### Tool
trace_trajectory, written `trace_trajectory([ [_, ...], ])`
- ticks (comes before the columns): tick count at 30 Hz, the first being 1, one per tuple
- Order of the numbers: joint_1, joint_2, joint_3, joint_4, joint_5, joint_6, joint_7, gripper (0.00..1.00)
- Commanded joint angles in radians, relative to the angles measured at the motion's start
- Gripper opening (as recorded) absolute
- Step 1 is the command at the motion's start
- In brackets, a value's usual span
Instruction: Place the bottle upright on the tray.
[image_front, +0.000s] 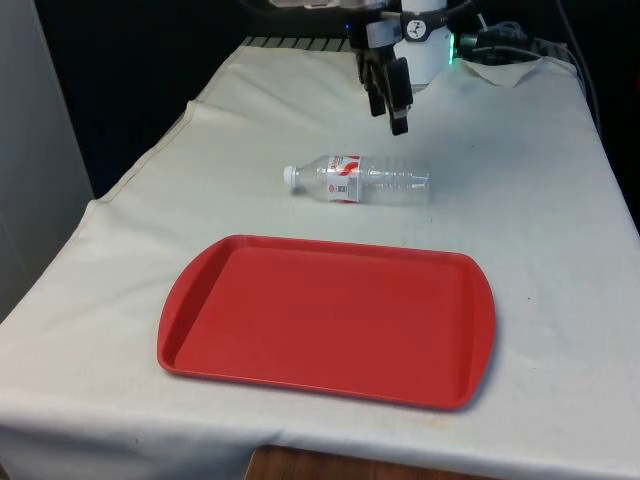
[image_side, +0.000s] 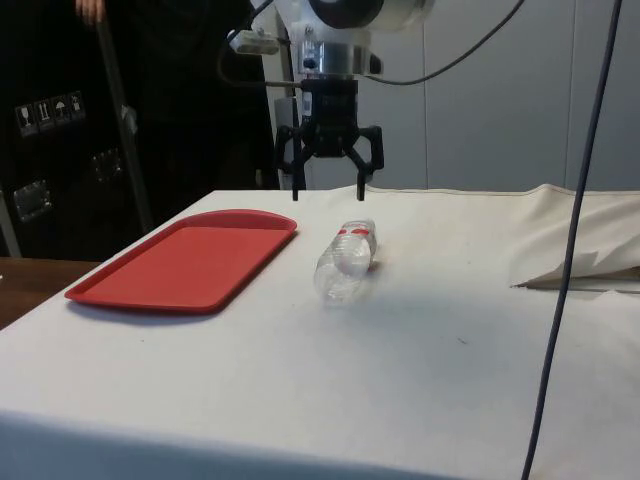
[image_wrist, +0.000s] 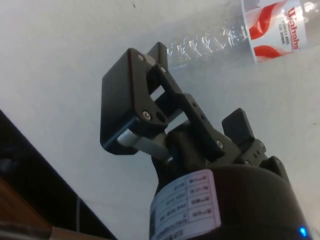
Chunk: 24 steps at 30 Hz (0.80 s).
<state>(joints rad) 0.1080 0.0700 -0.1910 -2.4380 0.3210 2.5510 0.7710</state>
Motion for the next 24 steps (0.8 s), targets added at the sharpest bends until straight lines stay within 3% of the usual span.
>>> trace_trajectory([
  [1,-0.002,-0.004,0.004,0.001,0.023,-0.002,-0.014,1.00],
  [2,0.000,0.000,-0.001,0.000,0.008,0.000,-0.005,1.00],
  [3,-0.002,-0.004,0.002,0.001,0.037,-0.003,-0.023,1.00],
  [11,-0.006,-0.005,-0.005,0.004,0.100,-0.011,-0.058,1.00],
  [12,-0.003,0.000,-0.009,0.001,0.081,-0.003,-0.045,1.00],
  [13,-0.006,-0.004,-0.009,0.004,0.114,-0.014,-0.066,1.00],
  [24,-0.008,0.004,-0.037,0.005,0.138,-0.032,-0.065,1.00],
])
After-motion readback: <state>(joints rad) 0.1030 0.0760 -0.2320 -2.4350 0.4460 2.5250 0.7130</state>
